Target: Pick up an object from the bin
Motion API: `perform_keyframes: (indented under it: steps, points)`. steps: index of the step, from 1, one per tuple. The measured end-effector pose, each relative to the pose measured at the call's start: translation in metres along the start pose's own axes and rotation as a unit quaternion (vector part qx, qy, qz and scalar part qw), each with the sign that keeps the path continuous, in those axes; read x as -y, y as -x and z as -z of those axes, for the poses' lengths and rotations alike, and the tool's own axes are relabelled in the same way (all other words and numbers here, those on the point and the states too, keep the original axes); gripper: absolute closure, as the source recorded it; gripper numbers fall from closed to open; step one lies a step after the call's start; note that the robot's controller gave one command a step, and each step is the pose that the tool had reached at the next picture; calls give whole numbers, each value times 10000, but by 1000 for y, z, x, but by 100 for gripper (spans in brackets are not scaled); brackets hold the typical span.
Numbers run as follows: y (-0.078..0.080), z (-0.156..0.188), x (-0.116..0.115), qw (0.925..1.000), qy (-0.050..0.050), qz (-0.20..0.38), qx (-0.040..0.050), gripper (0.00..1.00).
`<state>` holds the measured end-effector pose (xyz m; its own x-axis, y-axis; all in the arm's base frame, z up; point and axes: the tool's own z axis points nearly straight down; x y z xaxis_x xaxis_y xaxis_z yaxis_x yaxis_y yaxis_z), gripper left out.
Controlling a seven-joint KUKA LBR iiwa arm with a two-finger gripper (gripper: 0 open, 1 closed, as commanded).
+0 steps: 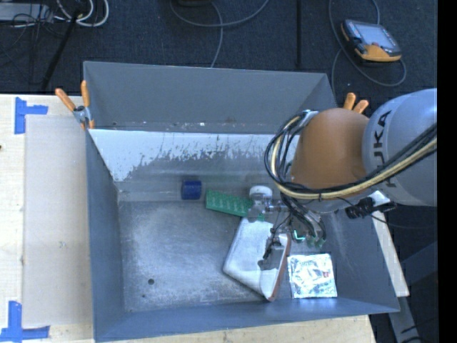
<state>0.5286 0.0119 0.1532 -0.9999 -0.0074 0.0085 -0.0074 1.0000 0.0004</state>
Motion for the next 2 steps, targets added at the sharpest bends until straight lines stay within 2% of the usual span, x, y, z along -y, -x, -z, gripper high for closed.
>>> perform_keyframes:
  steps: [1, 2]
  points:
    - [95, -83, 38, 9997, -1, 249, 69, 0]
    - [96, -78, 37, 9996, -3, 245, 111, 100]
